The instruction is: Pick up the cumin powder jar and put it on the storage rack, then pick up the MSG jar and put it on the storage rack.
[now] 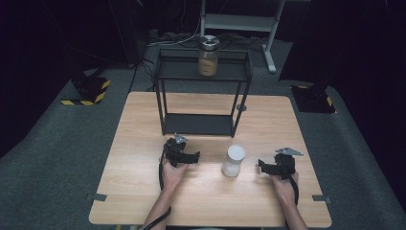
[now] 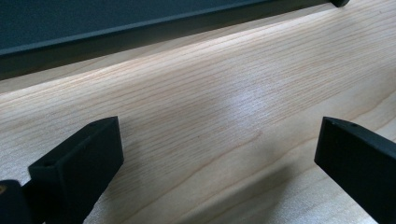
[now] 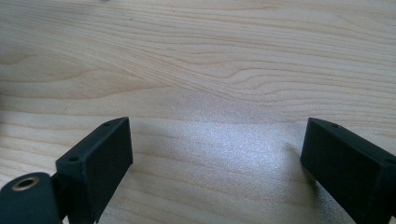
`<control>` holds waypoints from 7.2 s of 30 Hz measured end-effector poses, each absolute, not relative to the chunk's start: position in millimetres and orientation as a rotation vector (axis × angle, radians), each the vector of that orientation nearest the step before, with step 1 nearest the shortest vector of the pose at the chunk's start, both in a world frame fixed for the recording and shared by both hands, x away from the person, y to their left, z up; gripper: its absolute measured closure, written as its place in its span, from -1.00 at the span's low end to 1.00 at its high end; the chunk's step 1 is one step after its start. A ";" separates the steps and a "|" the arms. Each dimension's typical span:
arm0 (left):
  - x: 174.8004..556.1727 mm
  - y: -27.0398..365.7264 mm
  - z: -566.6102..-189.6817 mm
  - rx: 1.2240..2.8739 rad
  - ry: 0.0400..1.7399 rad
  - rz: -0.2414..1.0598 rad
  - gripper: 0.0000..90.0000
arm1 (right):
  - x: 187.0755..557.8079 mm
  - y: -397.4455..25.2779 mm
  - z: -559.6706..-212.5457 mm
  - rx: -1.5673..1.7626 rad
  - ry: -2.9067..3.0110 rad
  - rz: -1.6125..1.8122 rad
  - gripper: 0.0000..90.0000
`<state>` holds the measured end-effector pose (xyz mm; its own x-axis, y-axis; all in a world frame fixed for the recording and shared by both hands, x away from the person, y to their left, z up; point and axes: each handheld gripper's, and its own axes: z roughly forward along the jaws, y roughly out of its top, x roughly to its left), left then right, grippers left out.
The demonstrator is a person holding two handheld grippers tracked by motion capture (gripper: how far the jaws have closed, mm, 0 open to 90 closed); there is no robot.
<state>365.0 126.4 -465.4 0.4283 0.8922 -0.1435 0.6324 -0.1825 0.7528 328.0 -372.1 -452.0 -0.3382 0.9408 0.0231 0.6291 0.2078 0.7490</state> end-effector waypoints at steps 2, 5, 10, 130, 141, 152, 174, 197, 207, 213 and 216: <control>364.9 127.6 -466.0 1.899 1.295 0.417 -0.97 | 328.0 -372.4 -452.1 1.455 2.047 0.944 -0.81; 365.4 131.0 -466.7 1.889 1.293 0.404 -0.97 | 328.0 -372.6 -452.0 1.458 2.046 0.946 -0.81; 364.8 131.8 -467.4 1.879 1.296 0.403 -0.96 | 328.0 -372.3 -452.0 1.456 2.046 0.944 -0.81; 363.5 134.8 -468.9 1.853 1.306 0.395 -0.91 | 331.8 -307.1 -430.2 0.901 2.327 1.301 -0.29; 363.3 133.8 -468.5 1.859 1.305 0.402 -0.91 | 330.0 -306.6 -430.8 0.894 2.316 1.302 -0.27; 363.4 135.7 -469.2 1.850 1.306 0.393 -0.91 | 327.1 -302.9 -428.5 0.891 2.308 1.279 -0.26; 363.7 137.3 -469.5 1.845 1.305 0.385 -0.91 | 332.4 -309.3 -398.1 0.866 2.306 1.278 -0.26; 363.6 137.2 -469.5 1.845 1.305 0.386 -0.90 | 361.8 -322.9 -331.8 0.874 2.316 1.355 -0.26; 363.7 137.3 -469.5 1.845 1.305 0.385 -0.90 | 368.5 -323.0 -298.6 0.842 2.317 1.356 -0.25; 363.7 137.3 -469.6 1.844 1.305 0.384 -0.90 | 371.9 -319.7 -280.0 0.815 2.313 1.363 -0.25; 363.7 137.4 -469.7 1.843 1.304 0.383 -0.90 | 372.6 -317.5 -271.1 0.801 2.308 1.366 -0.25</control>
